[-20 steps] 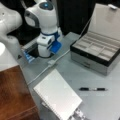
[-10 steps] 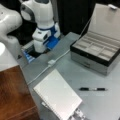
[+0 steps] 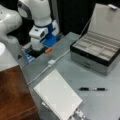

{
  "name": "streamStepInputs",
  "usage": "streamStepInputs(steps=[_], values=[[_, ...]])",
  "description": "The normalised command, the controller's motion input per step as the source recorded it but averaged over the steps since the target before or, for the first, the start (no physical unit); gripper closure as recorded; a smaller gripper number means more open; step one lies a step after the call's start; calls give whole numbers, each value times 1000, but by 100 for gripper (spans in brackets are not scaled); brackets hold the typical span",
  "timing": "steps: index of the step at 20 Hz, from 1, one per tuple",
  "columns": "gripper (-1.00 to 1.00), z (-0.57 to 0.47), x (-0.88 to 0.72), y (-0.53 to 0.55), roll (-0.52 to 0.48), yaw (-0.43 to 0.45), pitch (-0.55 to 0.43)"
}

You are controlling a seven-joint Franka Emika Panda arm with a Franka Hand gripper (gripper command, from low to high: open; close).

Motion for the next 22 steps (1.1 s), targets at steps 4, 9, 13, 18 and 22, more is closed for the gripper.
streamStepInputs(steps=[4, 9, 13, 18, 22], values=[[-100, -11, -295, -259, 3, -109, -157], [-100, 107, -72, -167, 4, -103, -103], [-100, 162, 137, -120, -22, -81, -11], [-100, 192, 365, -152, -55, -63, 65], [-100, 252, 520, -185, -64, -38, 162]])
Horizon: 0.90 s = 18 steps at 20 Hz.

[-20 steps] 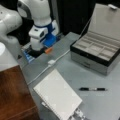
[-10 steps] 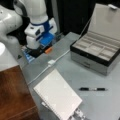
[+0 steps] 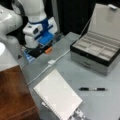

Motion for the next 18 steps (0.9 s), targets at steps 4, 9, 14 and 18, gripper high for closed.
streamStepInputs(steps=[4, 9, 14, 18], values=[[-100, 392, 653, -146, -55, -23, 290], [-100, 552, 681, -64, -64, 19, 409], [-100, 564, 623, -12, -94, 53, 475], [-100, 416, 501, -36, -153, 26, 416]])
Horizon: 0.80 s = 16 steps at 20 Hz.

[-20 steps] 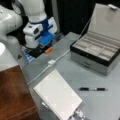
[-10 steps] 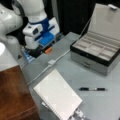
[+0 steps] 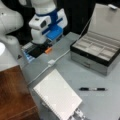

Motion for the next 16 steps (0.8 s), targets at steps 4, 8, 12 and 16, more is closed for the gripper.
streamStepInputs(steps=[4, 8, 12, 16], values=[[-100, 249, 465, -58, -169, -14, 347], [-100, 150, 460, -47, -136, -57, 336], [-100, 163, 451, 38, -107, -57, 292], [-100, 178, 419, 90, -106, -26, 251]])
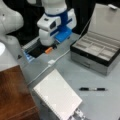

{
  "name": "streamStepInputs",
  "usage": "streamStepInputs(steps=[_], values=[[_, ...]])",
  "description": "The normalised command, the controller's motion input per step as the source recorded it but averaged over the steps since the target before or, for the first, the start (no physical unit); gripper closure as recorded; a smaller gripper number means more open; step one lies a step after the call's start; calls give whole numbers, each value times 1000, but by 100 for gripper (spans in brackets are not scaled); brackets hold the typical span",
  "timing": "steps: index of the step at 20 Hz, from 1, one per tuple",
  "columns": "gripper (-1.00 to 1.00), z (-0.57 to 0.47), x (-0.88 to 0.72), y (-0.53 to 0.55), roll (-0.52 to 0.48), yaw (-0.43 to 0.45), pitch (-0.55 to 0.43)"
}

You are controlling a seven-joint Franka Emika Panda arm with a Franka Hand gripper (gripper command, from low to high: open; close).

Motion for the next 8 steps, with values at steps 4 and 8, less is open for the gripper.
streamStepInputs(steps=[4, 8], values=[[-100, 205, 322, 96, -131, 11, 229], [-100, 166, 216, 87, -157, 40, 228]])
